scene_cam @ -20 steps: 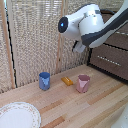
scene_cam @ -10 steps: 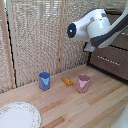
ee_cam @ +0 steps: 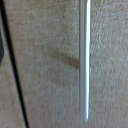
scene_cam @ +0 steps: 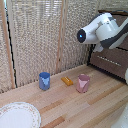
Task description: Kindly get your arm to the topmost drawer handle. Get a good grip on it, then softly pull to open it.
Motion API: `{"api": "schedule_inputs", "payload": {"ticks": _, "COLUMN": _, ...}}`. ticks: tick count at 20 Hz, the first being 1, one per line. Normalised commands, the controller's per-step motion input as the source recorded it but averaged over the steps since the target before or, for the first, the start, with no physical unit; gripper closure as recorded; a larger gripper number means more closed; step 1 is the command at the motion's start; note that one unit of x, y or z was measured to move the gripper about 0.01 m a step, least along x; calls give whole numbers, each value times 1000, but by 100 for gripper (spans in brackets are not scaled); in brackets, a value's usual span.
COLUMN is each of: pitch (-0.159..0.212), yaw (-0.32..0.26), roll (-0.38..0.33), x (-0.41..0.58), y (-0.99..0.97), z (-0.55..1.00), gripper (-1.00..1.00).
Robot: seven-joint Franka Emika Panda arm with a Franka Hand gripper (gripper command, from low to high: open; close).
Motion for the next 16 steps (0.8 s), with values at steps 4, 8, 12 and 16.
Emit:
{"api": "schedule_inputs", "payload": {"ticks": 4, "pitch": -10, "yaw": 79, "roll": -5, "x": 150, "y": -788, "z": 208, "gripper": -100}}
{"api": "schedule_inputs", "payload": {"ticks": 8, "pitch": 22, "yaw": 53, "roll": 45, "x": 189, "y": -395, "z": 111, "gripper": 100}}
{"api": "schedule_inputs", "payload": {"ticks": 12, "pitch": 1, "yaw": 0, "roll": -1, "x": 31, "y": -136, "z": 0, "gripper": 100}}
{"api": "schedule_inputs", "payload": {"ticks": 16, "pitch": 2, "yaw": -65, "roll": -1, "x": -25, "y": -99, "z": 0, "gripper": 100}}
